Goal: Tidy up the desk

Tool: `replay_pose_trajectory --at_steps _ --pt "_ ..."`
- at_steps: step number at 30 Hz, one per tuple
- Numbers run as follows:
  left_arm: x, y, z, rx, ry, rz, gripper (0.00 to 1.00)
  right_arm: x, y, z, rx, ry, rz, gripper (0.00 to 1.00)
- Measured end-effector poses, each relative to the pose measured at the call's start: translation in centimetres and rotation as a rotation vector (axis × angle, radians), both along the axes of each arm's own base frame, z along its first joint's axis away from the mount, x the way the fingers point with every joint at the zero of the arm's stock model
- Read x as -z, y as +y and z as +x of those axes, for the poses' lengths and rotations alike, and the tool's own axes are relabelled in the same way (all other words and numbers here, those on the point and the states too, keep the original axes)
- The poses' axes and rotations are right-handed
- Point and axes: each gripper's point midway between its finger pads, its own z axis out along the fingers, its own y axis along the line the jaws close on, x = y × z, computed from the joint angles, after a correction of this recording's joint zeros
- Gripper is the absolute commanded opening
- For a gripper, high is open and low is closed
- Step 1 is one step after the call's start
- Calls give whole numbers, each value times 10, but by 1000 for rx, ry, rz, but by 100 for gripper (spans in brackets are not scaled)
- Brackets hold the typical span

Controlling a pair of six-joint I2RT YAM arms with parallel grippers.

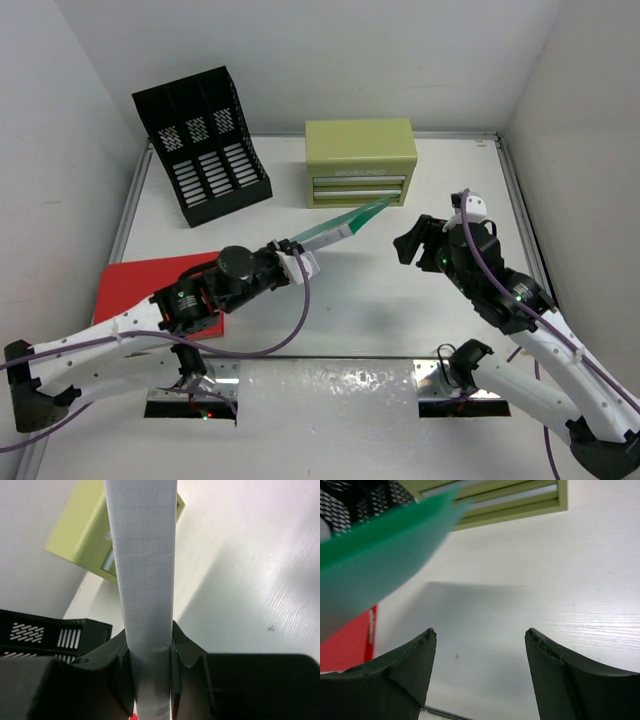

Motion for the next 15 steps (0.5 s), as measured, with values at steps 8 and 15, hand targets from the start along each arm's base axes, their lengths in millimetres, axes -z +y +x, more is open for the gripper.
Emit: replay_pose_trajectory --at_steps 8,15 --pt "-104 39 19 -236 -90 -196 0 10 -13 0 26 14 -89 70" --pt "-216 110 38 -564 -243 -476 0 8 -14 2 14 -7 -110 70"
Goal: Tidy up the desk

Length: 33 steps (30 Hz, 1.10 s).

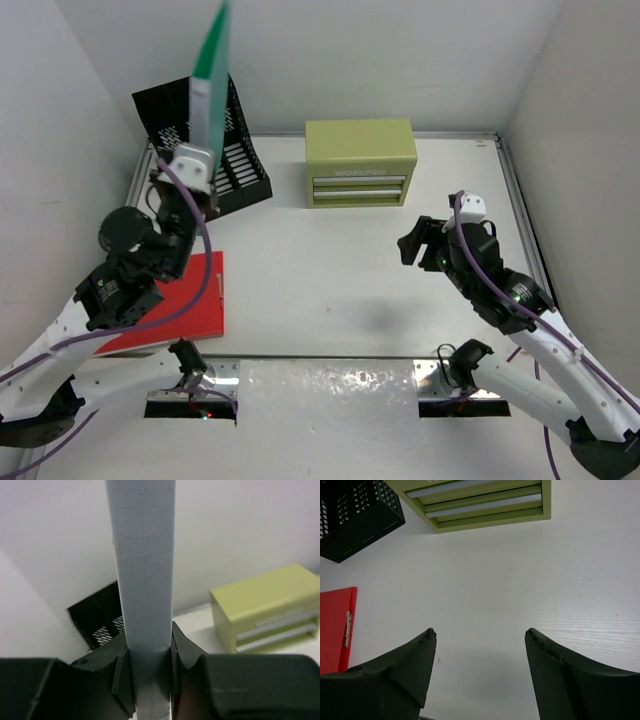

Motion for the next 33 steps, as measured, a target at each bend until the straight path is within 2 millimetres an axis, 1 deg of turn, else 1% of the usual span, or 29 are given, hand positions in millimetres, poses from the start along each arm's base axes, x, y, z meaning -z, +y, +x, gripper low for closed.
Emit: replay_pose_trajectory --at_steps 1,4,6,8,9,10,11,12,13,15,16,17,18,22,26,30,33 --pt "-9 9 2 -44 -8 -20 0 -1 0 1 -3 -8 -3 70" --pt "-32 24 14 -138 -29 -79 0 0 -1 2 -8 -22 -21 70" --pt "-44 32 32 -208 -34 -109 0 0 -1 4 -15 -30 -33 70" --pt "-51 45 58 -282 -36 -133 0 2 1 7 -24 -39 -45 70" --pt "-54 54 69 -317 -36 -147 0 3 2 9 -28 -43 -51 70" --pt "-56 66 84 -352 -33 -164 0 4 3 10 -35 -46 -57 70" --pt "-53 72 101 -359 -23 -181 0 7 5 12 -42 -46 -64 70" --pt "-45 89 120 -415 -2 -181 0 9 6 13 -46 -45 -69 70" --pt "-32 107 137 -461 26 -187 0 14 7 15 -51 -45 -74 70" --pt "-5 129 154 -514 92 -193 0 23 8 16 -58 -42 -84 70" --pt "6 136 157 -533 119 -195 0 29 8 15 -60 -41 -88 70" --pt "17 139 158 -537 145 -197 0 33 7 15 -61 -38 -92 70" --pt "24 138 158 -533 157 -199 0 37 7 14 -62 -36 -96 70" --pt "43 127 159 -477 168 -204 0 44 6 14 -67 -42 -105 70" --pt "55 124 170 -472 155 -176 0 47 4 14 -69 -55 -117 71" --pt "62 131 188 -522 135 -136 0 49 1 16 -61 -67 -136 71" --pt "69 133 193 -539 138 -116 0 48 0 18 -55 -76 -144 71"
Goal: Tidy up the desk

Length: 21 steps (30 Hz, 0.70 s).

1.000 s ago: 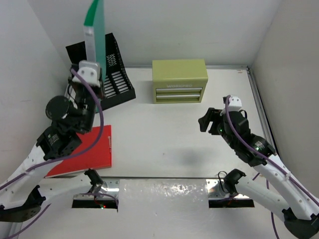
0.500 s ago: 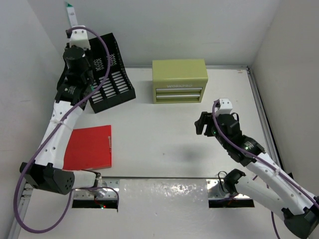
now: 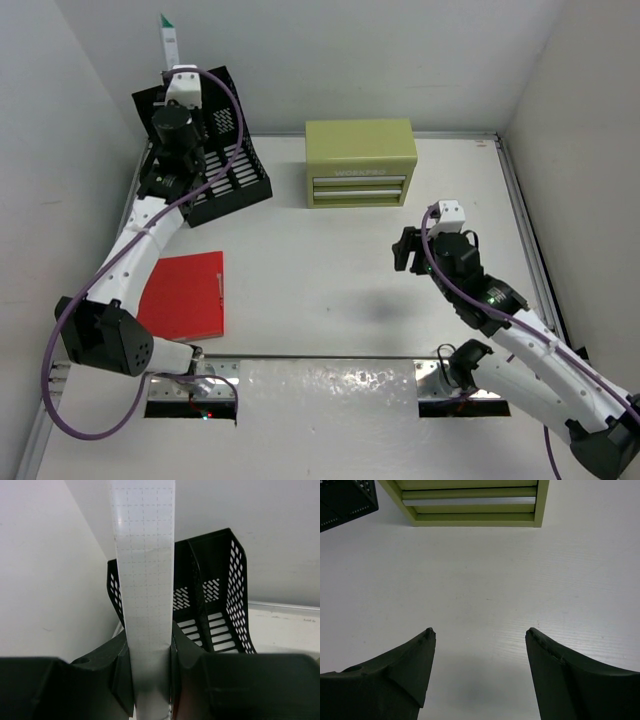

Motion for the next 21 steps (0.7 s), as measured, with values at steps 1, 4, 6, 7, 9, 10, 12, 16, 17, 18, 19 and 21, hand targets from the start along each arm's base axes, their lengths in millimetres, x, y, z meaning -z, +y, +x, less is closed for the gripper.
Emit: replay_pose_trajectory --at_steps 1,4,6,7,9,10,12,16,17,18,19,21 --pt "2 0 0 1 4 1 0 1 0 1 1 0 -4 71" --pt "2 -1 -3 10 3 1 0 4 -1 2 2 10 -22 71" --pt "-3 0 -5 10 -10 0 0 5 -1 2 6 13 -26 71" --pt "-6 1 -7 6 -19 0 0 5 -2 2 9 12 -27 71" --pt "-12 3 -10 2 -47 4 0 4 -2 3 14 4 -23 70" --pt "-13 5 -11 -2 -59 6 0 4 -2 4 14 1 -21 69" --pt "-12 10 -12 -15 -73 13 0 5 -1 4 13 0 -20 68" --pt "3 33 -10 -55 -84 19 0 5 0 5 3 -1 -29 68" --pt "6 39 -10 -65 -82 18 0 5 0 5 -1 -2 -31 68" --pt "11 46 -9 -74 -82 16 0 5 1 5 -5 -1 -35 68" --pt "15 52 -9 -84 -89 15 0 5 1 6 -10 -2 -38 68" --pt "18 57 -9 -91 -104 14 0 4 3 6 -20 -4 -41 68"
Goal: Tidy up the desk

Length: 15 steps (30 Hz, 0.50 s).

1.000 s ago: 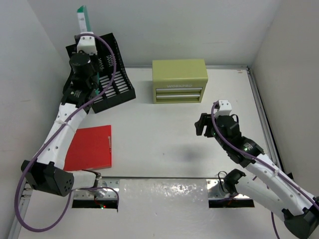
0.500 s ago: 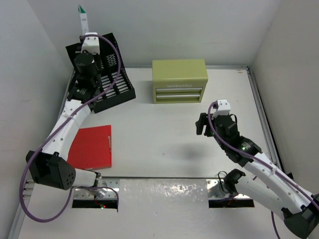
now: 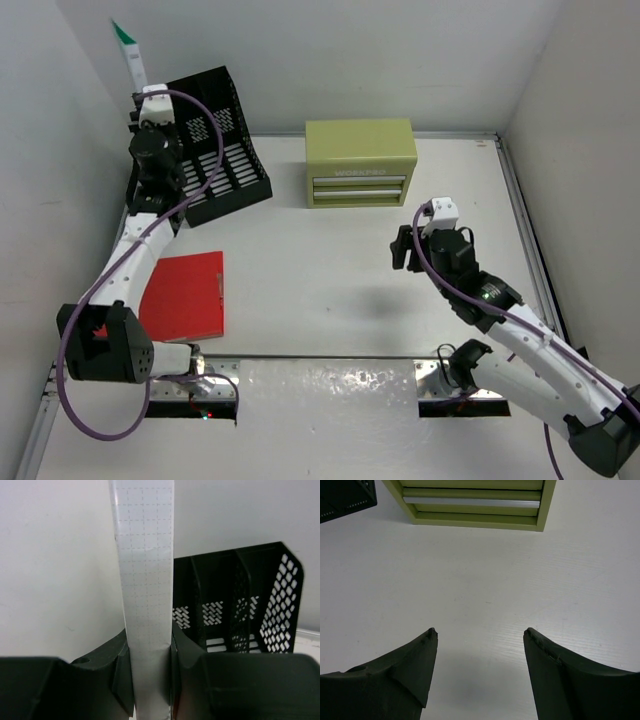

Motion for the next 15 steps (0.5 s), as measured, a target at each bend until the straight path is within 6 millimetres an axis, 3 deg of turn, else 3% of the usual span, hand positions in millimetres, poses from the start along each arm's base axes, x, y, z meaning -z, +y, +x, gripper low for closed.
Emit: replay_pose_trajectory --at_steps 7,15 --pt "5 -9 6 57 -102 69 0 -10 6 3 -25 -27 23 68" --pt "48 -15 19 115 -144 118 0 -26 5 2 -17 -64 46 66"
